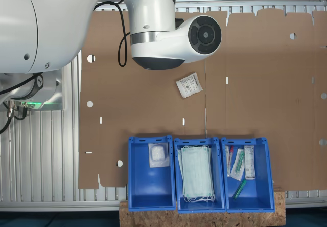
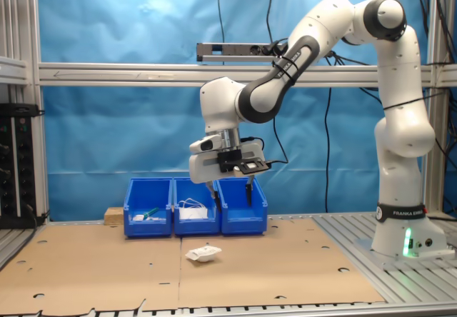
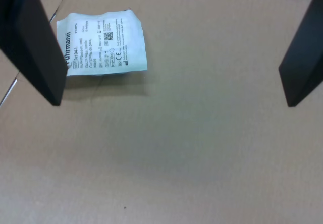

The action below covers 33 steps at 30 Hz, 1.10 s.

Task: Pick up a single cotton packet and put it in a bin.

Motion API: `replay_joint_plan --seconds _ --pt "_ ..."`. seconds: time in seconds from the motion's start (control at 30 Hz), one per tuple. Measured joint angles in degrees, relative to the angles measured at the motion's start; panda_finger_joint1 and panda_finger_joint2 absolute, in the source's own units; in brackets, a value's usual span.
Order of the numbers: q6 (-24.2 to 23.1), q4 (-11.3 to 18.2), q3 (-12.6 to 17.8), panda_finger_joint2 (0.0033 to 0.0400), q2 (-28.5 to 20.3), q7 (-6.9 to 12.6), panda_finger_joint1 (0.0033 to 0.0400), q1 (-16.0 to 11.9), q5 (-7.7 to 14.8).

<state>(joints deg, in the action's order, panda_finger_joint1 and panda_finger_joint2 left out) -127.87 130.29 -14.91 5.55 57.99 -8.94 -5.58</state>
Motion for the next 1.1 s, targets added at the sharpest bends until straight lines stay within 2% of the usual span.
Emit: replay_joint_plan --seconds 0.87,1.1 --pt "-0.4 0.0 0.0 0.0400 0.0 0.01 0.0400 0.0 0.0" --pt "-1.5 0.0 0.0 0.0400 0.0 0.15 0.0400 0.0 1.4"
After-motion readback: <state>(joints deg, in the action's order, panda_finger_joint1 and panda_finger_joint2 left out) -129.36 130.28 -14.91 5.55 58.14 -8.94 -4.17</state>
